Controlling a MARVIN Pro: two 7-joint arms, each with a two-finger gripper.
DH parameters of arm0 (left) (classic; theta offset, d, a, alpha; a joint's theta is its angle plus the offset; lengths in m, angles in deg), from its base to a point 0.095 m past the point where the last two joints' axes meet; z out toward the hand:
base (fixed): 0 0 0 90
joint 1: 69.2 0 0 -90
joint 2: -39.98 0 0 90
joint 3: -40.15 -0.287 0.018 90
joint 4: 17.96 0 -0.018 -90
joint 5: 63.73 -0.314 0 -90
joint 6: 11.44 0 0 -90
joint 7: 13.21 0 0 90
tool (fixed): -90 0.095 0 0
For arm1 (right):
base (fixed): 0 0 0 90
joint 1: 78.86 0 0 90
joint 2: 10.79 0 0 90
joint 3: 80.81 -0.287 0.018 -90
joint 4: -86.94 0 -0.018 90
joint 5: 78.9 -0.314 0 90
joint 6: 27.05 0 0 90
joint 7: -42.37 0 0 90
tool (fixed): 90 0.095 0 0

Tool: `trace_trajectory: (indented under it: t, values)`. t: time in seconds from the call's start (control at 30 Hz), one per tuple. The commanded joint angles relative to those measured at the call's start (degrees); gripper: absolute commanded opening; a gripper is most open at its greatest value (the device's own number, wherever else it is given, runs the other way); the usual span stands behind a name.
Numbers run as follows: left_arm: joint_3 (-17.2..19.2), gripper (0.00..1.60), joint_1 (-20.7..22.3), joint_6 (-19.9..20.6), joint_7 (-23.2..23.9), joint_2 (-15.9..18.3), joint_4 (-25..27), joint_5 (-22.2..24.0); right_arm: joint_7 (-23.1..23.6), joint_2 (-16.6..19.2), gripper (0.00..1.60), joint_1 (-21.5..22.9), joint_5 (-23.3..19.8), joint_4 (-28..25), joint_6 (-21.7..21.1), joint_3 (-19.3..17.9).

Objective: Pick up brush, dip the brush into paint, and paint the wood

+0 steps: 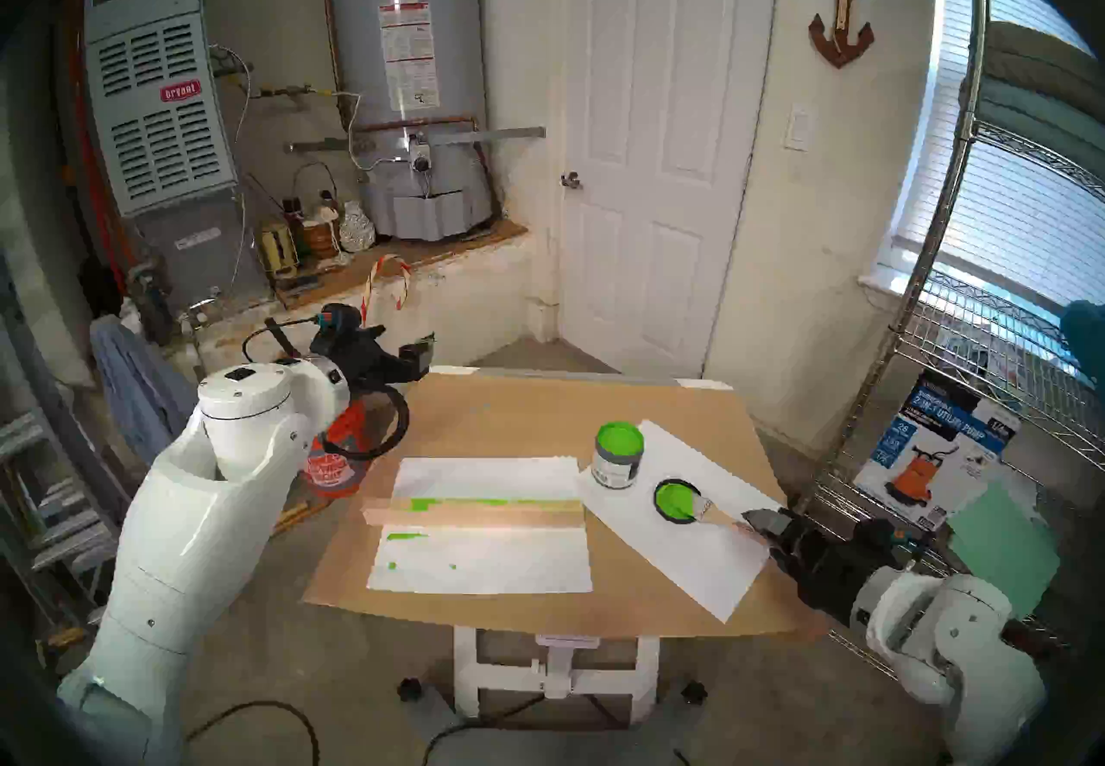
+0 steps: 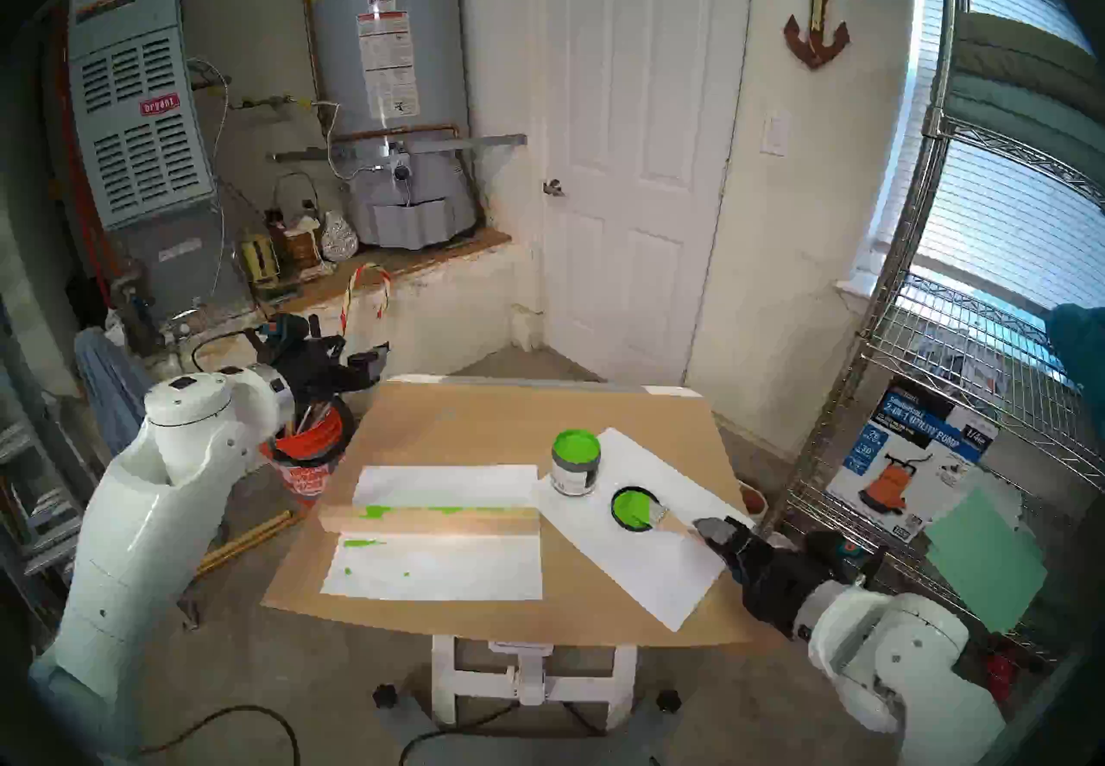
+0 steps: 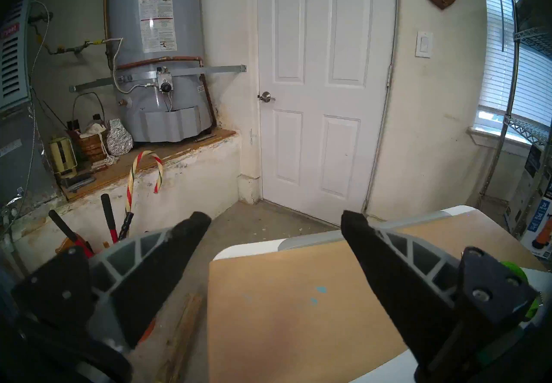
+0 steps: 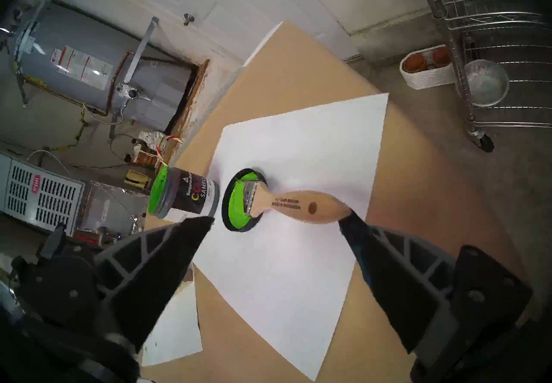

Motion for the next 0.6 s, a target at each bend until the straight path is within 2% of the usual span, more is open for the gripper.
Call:
trace_trajectory:
  t: [0.0,0.13,0.57]
  values:
    - [0.51,1.6,0.52,-0.11,-0.05,0.1,0.97,0.09,0.6,-0.29,1.6,2.2,-0.41,0.5,0.59,0.49]
    - [0.51,1.6,0.52,-0.11,-0.05,0.1,0.97,0.09,1.85,-0.57,1.6,2.6,-0.15,1.13,0.98,0.86]
    - [0.51,1.6,0.52,-0.11,-0.05,0.1,0.97,0.09,1.89,-0.8,1.6,4.95,-0.52,2.78,0.97,2.61]
